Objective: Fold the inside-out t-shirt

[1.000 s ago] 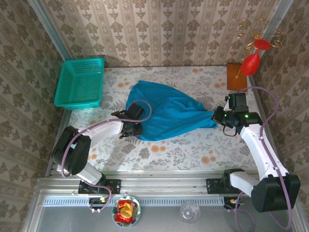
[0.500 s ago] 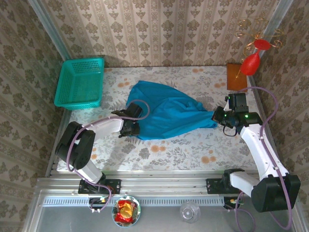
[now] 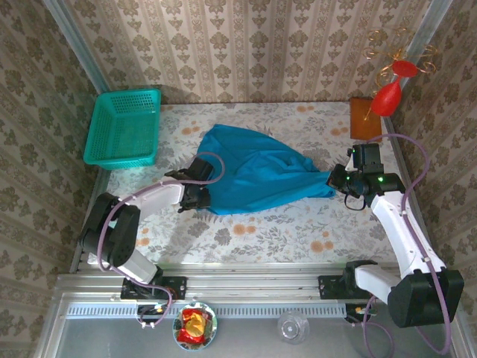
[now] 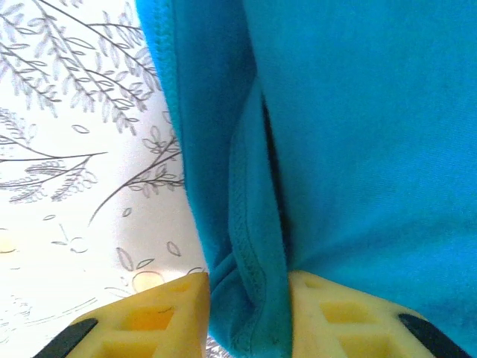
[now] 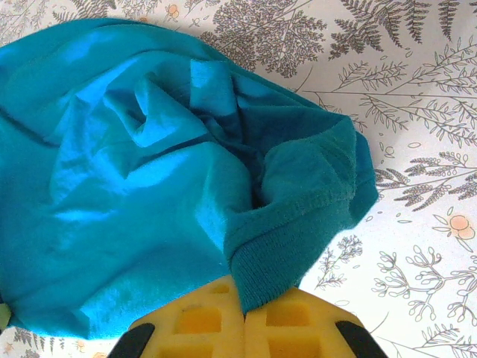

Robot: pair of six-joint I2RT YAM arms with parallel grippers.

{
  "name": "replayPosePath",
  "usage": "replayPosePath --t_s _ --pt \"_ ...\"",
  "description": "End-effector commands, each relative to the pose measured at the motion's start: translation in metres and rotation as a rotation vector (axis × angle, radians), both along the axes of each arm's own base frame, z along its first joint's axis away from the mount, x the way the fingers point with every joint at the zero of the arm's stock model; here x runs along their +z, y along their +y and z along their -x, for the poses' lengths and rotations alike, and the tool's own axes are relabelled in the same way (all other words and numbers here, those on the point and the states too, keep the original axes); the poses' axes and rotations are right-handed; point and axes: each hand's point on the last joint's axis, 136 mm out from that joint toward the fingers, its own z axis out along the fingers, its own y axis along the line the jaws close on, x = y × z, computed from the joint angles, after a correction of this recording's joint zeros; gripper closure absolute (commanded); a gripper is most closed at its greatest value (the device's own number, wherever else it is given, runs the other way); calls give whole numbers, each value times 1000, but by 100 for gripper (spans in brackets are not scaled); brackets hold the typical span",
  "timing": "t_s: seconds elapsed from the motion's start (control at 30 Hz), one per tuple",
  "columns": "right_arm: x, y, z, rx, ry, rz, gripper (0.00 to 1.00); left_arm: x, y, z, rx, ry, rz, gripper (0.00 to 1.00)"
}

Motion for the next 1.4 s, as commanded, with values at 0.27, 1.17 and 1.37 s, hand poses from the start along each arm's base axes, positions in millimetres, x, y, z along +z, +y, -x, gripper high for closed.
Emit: replayPosePath --t_s 0.27,1.17,1.37 --pt "12 -2 -2 -10 -9 8 100 0 17 11 8 21 -13 78" --pt "202 -32 -26 -36 -384 221 100 296 74 -54 -22 -764 449 100" --pt "348 -69 19 -208 -686 395 100 342 58 -51 -98 -860 700 100"
